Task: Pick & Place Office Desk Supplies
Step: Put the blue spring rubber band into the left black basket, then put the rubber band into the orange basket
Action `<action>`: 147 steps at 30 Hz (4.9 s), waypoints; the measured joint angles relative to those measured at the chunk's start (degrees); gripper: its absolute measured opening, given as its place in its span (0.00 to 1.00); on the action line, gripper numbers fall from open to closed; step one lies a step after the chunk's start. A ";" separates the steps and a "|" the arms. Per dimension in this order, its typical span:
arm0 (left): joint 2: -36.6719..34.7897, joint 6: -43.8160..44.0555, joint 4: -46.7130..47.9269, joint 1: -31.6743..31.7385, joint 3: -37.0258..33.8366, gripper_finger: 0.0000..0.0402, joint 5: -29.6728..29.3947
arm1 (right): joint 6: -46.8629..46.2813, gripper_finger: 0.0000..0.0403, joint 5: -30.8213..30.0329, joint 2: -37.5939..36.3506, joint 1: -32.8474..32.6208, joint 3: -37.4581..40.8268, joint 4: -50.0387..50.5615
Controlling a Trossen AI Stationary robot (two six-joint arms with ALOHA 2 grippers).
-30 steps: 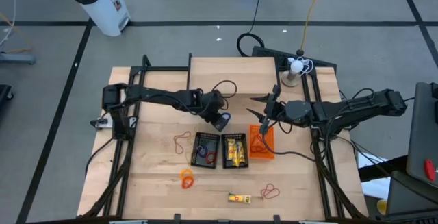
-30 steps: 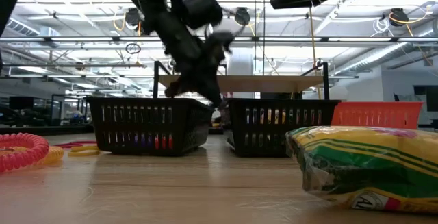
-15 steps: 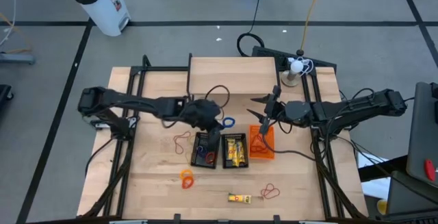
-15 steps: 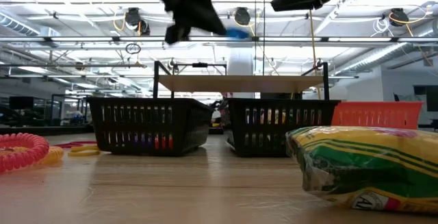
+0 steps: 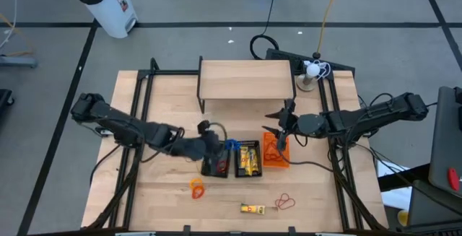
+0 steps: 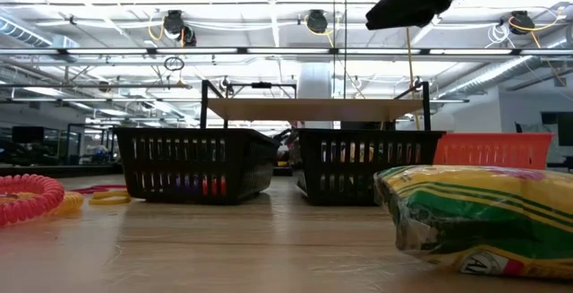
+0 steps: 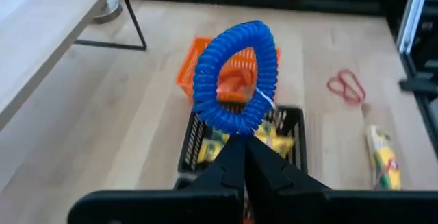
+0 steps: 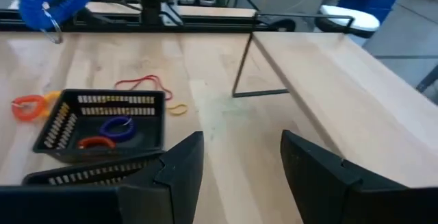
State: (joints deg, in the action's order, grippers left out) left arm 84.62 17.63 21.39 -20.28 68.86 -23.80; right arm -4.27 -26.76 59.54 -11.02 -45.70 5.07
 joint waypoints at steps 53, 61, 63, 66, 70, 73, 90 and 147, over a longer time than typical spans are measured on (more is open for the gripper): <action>0.28 27.36 -5.18 -14.72 -8.87 0.00 -16.67 | -2.58 0.45 0.03 -0.10 -2.96 2.54 -6.46; 0.75 29.19 -5.25 -14.48 -8.87 0.00 -15.83 | -4.00 0.45 0.03 -0.10 -2.96 2.54 -4.51; 1.56 30.96 -5.04 -14.40 -8.87 0.00 -14.88 | -4.00 0.45 -0.01 -0.10 -2.96 2.54 -4.44; 3.09 33.76 -5.07 -13.88 -8.87 0.00 -12.70 | -3.91 0.45 -0.21 -0.10 -2.96 2.54 -4.46; 5.32 38.00 -5.05 -12.61 -8.87 0.00 -7.72 | -3.87 0.45 -0.26 -0.10 -2.96 2.54 -5.24; 6.21 40.07 -4.61 -11.68 -8.87 0.00 -5.40 | -3.87 0.45 -0.26 -0.10 -2.96 2.54 -5.21; 6.16 44.61 -0.55 -5.48 -8.87 0.00 13.76 | -3.89 0.45 -0.18 -0.10 -2.96 2.54 -4.78; -3.89 47.83 34.05 2.05 -6.29 0.46 23.32 | -4.26 0.45 0.04 -0.08 -2.94 2.54 -3.46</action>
State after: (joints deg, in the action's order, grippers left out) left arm 80.73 65.46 55.44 -18.23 62.57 -0.48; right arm -8.54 -26.72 59.46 -13.96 -43.16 1.61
